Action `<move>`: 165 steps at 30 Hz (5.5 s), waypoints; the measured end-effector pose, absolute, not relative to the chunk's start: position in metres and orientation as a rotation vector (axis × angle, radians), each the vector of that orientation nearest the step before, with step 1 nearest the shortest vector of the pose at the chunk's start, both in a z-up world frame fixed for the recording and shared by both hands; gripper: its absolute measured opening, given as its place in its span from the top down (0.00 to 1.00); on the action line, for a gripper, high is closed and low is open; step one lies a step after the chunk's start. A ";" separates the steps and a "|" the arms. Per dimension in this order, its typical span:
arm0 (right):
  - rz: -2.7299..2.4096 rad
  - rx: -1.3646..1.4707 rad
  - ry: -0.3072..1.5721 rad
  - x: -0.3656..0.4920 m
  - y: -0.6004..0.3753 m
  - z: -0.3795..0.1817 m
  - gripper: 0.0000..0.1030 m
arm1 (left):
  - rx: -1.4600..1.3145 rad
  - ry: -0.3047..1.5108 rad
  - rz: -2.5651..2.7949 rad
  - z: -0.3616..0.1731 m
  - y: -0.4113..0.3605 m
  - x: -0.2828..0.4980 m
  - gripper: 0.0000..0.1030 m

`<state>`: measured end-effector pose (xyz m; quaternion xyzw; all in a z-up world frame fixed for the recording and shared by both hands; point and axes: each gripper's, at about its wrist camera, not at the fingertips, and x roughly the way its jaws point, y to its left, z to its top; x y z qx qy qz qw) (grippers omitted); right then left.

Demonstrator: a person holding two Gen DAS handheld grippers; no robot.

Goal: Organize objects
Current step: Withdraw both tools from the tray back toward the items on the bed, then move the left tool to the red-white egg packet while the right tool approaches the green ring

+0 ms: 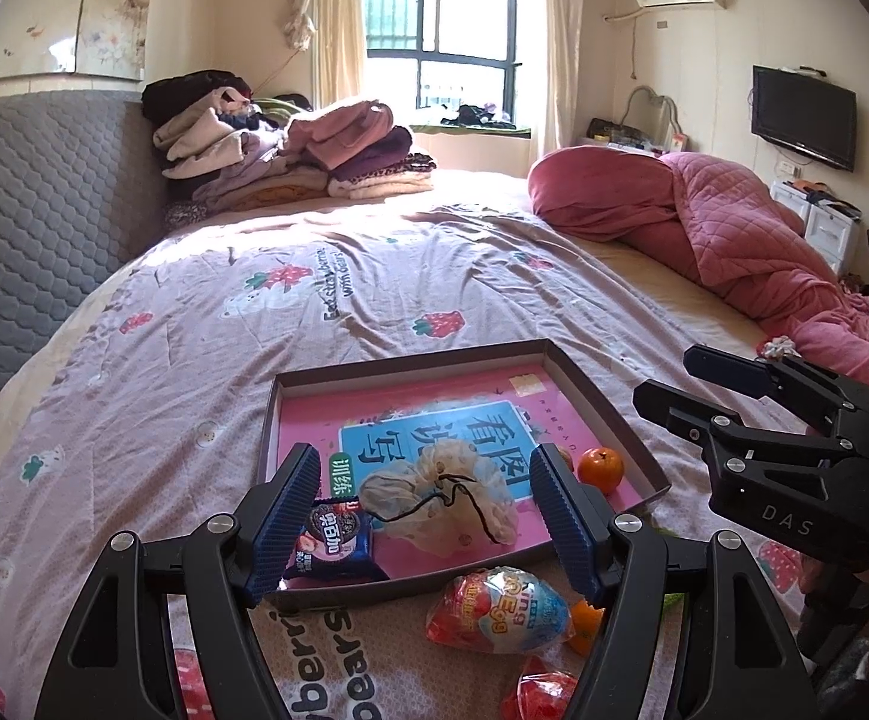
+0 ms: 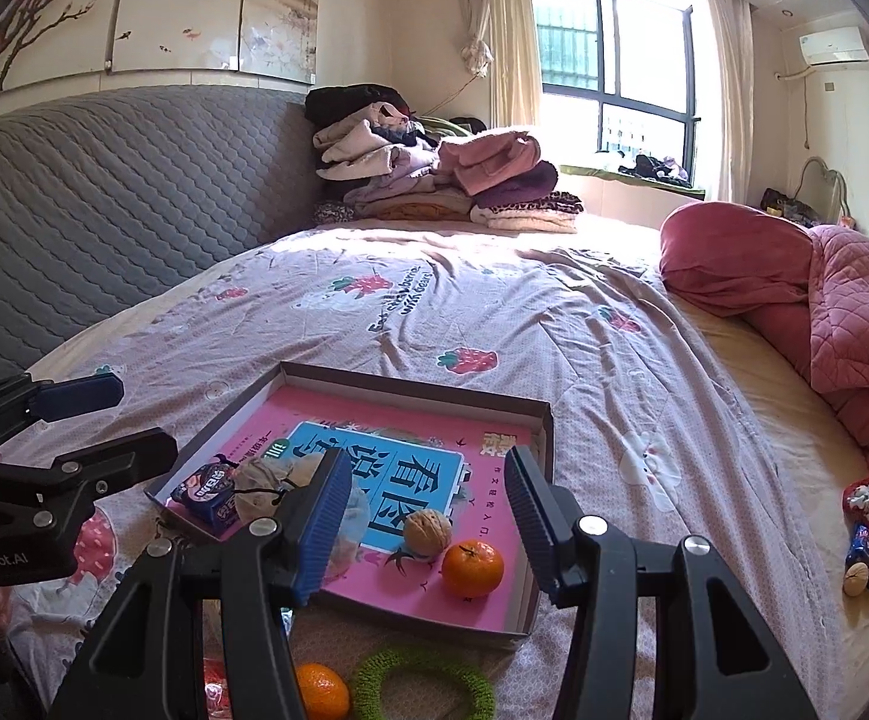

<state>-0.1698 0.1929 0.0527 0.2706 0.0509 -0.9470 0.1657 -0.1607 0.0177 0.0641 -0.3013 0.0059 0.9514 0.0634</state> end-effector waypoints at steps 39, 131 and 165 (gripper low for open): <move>-2.679 0.727 0.125 -0.115 0.206 0.061 0.49 | -0.998 0.043 2.852 0.044 0.025 -0.110 0.28; -2.634 1.083 0.123 -0.094 0.231 -0.011 0.49 | -1.273 0.066 2.660 -0.011 0.062 -0.065 0.28; -2.683 1.171 0.037 -0.128 0.235 -0.039 0.49 | -1.346 0.007 2.642 -0.040 0.064 -0.094 0.28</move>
